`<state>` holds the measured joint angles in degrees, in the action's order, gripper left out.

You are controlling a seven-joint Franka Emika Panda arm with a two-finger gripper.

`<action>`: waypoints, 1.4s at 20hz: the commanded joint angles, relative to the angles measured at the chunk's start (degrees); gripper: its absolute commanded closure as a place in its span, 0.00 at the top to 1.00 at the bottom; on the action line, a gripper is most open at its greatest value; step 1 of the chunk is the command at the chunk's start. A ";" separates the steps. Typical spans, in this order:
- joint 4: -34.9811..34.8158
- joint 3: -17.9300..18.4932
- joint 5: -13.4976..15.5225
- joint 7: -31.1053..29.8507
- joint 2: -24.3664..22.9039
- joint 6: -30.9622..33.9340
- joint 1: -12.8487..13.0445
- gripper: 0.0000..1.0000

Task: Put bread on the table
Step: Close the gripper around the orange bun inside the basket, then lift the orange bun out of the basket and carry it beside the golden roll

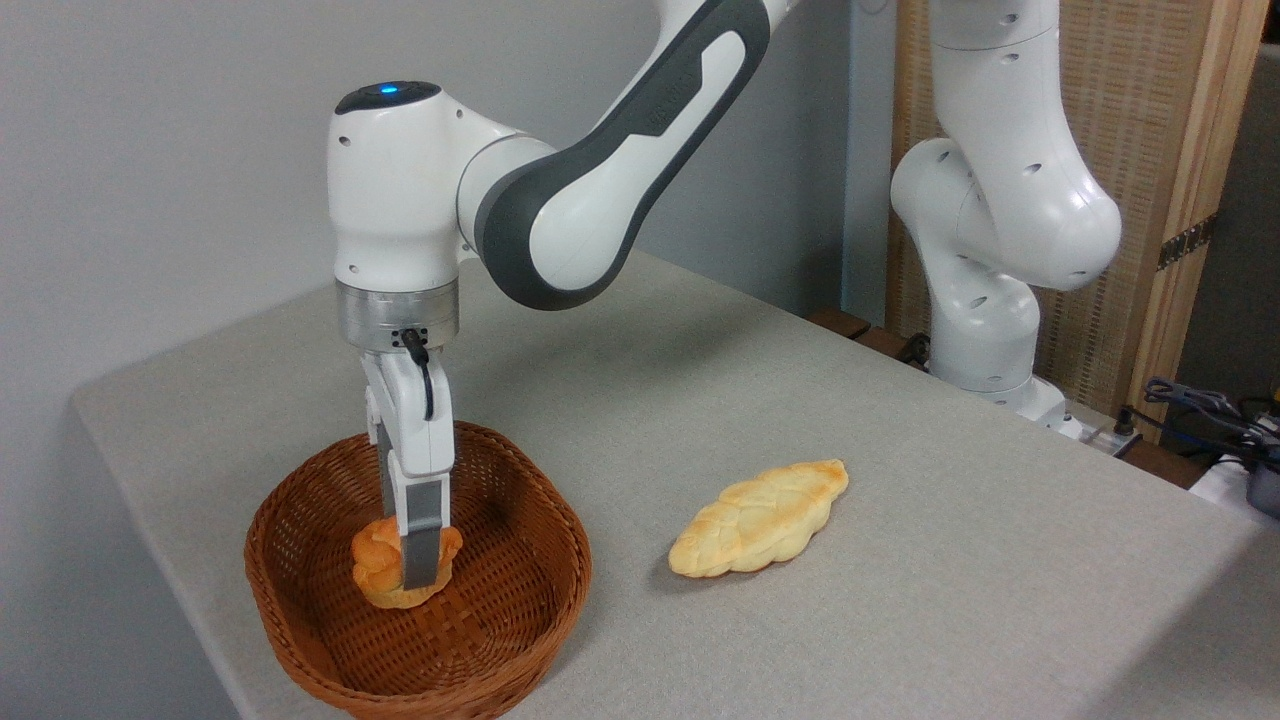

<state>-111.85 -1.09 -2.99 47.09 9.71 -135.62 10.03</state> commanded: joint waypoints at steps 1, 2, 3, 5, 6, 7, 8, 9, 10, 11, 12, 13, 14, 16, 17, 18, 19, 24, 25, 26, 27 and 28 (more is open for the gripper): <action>0.40 0.13 -0.79 0.46 -0.13 -0.44 -0.10 0.39; 0.40 0.13 -0.79 0.37 -0.13 -0.44 -0.10 0.39; 0.40 0.13 -0.79 0.29 -0.13 -0.44 -0.10 0.40; 0.40 0.13 -0.79 0.28 -0.13 -0.44 -0.10 0.40; 0.40 0.13 -0.79 0.29 -0.13 -0.44 -0.10 0.40; 0.40 0.13 -0.79 0.29 -0.13 -0.44 -0.10 0.40; 0.49 0.13 -0.79 0.20 -0.21 -0.44 -0.10 0.40; 0.49 0.13 -0.71 -0.32 -0.30 -0.44 -0.10 0.41; 0.49 0.22 -0.62 -0.59 -0.65 -0.35 -0.10 0.41; 0.49 0.56 -0.36 -0.94 -1.52 -0.17 -0.10 0.41; 0.49 0.83 -0.18 -1.47 -2.49 0.35 -0.18 0.42; 0.49 1.01 0.00 -1.56 -3.20 1.23 -0.36 0.44; 0.49 1.18 0.00 -1.56 -4.07 2.19 -0.54 0.44; 0.49 1.71 0.09 -1.56 -5.22 3.69 -0.54 0.44; 0.49 2.23 0.43 -1.65 -5.57 4.04 -0.54 0.44; 0.49 2.41 1.48 -2.26 -5.92 4.05 -0.54 0.44; 0.49 2.59 2.62 -2.44 -6.36 4.22 -0.54 0.44; 0.40 4.26 3.07 -2.53 -9.61 9.05 -0.62 0.45; 0.40 4.35 3.07 -2.35 -10.23 10.45 -0.62 0.45; 0.40 4.35 3.07 -2.35 -10.76 11.68 -0.71 0.45; 0.40 4.43 3.07 -2.35 -11.11 12.74 -0.71 0.45; 0.40 5.13 3.16 -2.35 -11.46 13.79 -0.63 0.45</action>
<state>-111.26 2.87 -0.99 45.44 0.18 -125.30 9.03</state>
